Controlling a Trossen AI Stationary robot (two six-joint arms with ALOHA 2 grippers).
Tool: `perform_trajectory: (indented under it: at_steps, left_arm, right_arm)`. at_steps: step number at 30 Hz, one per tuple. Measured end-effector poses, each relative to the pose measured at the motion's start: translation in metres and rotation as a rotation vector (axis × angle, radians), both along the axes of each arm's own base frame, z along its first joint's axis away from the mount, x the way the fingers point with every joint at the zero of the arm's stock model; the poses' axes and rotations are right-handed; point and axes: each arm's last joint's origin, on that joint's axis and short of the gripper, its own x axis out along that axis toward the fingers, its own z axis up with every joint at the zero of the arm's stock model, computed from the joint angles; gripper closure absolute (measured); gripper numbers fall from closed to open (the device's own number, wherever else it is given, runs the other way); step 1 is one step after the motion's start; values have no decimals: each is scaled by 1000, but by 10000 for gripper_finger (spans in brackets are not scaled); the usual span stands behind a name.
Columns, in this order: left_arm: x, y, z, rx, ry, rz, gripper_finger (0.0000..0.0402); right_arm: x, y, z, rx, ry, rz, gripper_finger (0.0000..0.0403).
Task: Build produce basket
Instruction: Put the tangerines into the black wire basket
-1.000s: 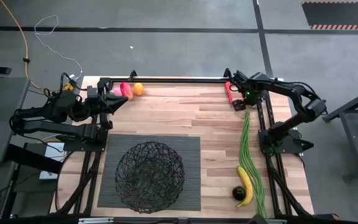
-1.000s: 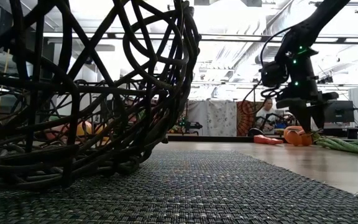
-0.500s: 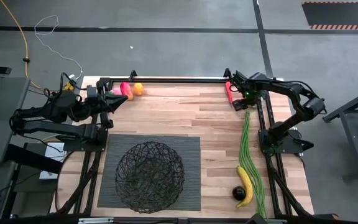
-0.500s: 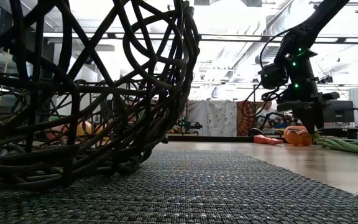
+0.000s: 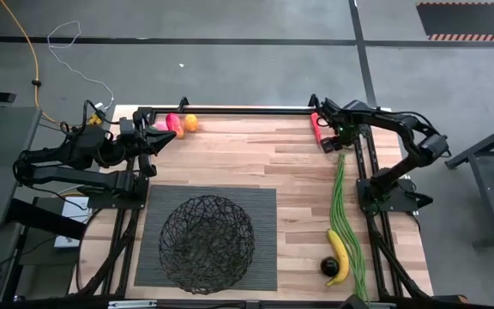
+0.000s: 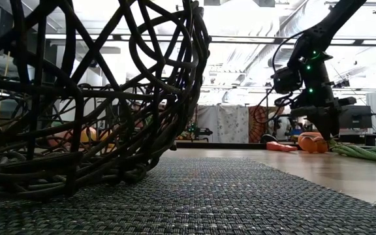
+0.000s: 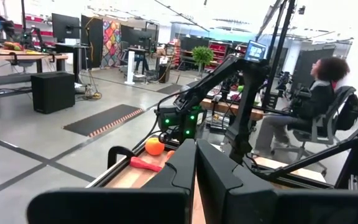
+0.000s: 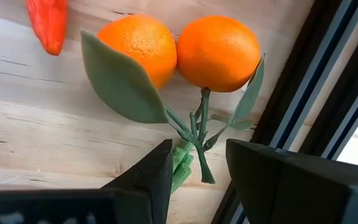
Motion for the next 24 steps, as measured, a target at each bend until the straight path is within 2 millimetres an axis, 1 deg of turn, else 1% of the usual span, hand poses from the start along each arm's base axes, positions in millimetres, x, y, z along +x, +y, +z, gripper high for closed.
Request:
perform_trajectory:
  at_steps: [5, 12, 15, 19, 24]
  left_arm:
    - [0, 0, 0, 0, 0, 0, 399]
    - [0, 0, 0, 0, 0, 0, 399]
    - [0, 0, 0, 0, 0, 0, 399]
    - [0, 0, 0, 0, 0, 0, 399]
    - [0, 0, 0, 0, 0, 0, 399]
  right_arm:
    - [1, -2, -8, 26, 20, -11, 269]
    - [2, -2, -8, 21, 21, -19, 270]
    - [2, -2, -8, 18, 20, -26, 278]
    - [2, -2, -8, 16, 20, -33, 310]
    - [2, -2, -8, 17, 21, -34, 374]
